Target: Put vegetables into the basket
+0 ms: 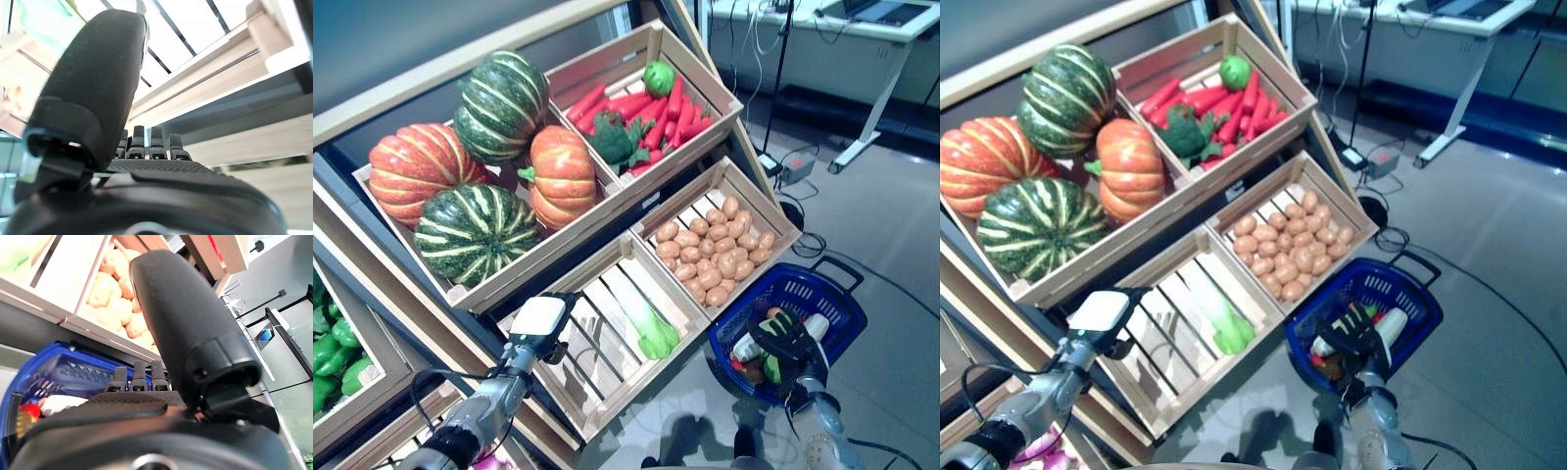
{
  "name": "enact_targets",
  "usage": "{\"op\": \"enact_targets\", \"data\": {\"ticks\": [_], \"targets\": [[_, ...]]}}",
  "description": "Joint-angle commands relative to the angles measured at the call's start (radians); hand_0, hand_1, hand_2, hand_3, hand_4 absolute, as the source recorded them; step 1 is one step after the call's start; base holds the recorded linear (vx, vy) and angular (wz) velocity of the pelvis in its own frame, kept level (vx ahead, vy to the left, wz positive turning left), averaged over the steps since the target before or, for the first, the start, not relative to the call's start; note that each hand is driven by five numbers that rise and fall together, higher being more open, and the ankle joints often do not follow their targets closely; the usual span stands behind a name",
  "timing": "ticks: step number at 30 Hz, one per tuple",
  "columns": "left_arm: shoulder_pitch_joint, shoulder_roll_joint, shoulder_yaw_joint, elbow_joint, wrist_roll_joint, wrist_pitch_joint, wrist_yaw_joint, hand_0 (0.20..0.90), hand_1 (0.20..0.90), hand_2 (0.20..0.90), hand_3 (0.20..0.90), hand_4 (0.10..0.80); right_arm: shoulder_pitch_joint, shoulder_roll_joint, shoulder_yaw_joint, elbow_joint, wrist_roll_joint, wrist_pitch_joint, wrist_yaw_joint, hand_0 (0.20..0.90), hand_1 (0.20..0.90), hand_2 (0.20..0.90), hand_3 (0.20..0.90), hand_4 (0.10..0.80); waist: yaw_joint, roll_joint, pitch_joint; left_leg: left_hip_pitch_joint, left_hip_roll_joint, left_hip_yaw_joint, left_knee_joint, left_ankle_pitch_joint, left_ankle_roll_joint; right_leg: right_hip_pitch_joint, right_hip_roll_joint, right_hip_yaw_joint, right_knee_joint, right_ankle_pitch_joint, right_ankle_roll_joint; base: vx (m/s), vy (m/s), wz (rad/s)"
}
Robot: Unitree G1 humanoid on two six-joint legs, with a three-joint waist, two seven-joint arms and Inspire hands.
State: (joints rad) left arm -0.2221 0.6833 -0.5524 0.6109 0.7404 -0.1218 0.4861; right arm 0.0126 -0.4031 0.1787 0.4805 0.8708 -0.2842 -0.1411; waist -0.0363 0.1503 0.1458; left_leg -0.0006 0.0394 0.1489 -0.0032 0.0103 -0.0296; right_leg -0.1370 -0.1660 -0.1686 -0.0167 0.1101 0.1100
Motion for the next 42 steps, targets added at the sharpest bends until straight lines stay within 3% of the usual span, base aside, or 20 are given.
{"op": "enact_targets", "data": {"ticks": [1, 14, 30, 42], "targets": [[-0.194, 0.093, 0.060, 0.013, -0.032, -0.008, 0.139, 0.900, 0.900, 0.900, 0.900, 0.800, -0.170, -0.045, -0.032, -0.053, 0.003, -0.074, 0.084, 0.900, 0.900, 0.900, 0.900, 0.800, -0.026, -0.041, 0.084, -0.137, 0.010, -0.015, 0.127, 0.040, -0.055, -0.009, -0.062, -0.024, 0.200, -0.111, -0.020, -0.288, 0.088, -0.08], [-0.371, 0.183, -0.016, 0.035, 0.025, -0.060, 0.277, 0.900, 0.900, 0.900, 0.900, 0.800, -0.284, -0.073, -0.013, -0.005, 0.071, -0.109, 0.104, 0.900, 0.900, 0.900, 0.900, 0.800, -0.025, -0.074, 0.211, -0.334, 0.031, -0.008, 0.353, -0.010, -0.051, -0.192, -0.076, -0.002, 0.406, -0.156, -0.042, -0.113, -0.018, -0.10], [-0.422, 0.220, 0.017, 0.038, 0.047, 0.088, 0.338, 0.900, 0.900, 0.900, 0.900, 0.800, -0.324, -0.088, -0.009, -0.033, 0.052, -0.069, 0.109, 0.900, 0.900, 0.900, 0.900, 0.800, -0.034, -0.092, 0.259, -0.437, 0.071, 0.000, 0.518, -0.067, -0.054, -0.307, -0.089, 0.040, 0.600, -0.226, -0.050, 0.002, 0.006, -0.01], [-0.548, 0.309, -0.027, 0.022, 0.064, 0.112, 0.320, 0.900, 0.900, 0.900, 0.900, 0.800, -0.376, -0.128, -0.005, -0.048, 0.059, -0.042, 0.077, 0.900, 0.900, 0.900, 0.900, 0.800, -0.042, -0.107, 0.279, -0.611, 0.108, -0.005, 0.709, -0.152, -0.042, -0.488, -0.098, 0.074, 0.792, -0.277, -0.054, 0.003, 0.004, 0.00]]}}
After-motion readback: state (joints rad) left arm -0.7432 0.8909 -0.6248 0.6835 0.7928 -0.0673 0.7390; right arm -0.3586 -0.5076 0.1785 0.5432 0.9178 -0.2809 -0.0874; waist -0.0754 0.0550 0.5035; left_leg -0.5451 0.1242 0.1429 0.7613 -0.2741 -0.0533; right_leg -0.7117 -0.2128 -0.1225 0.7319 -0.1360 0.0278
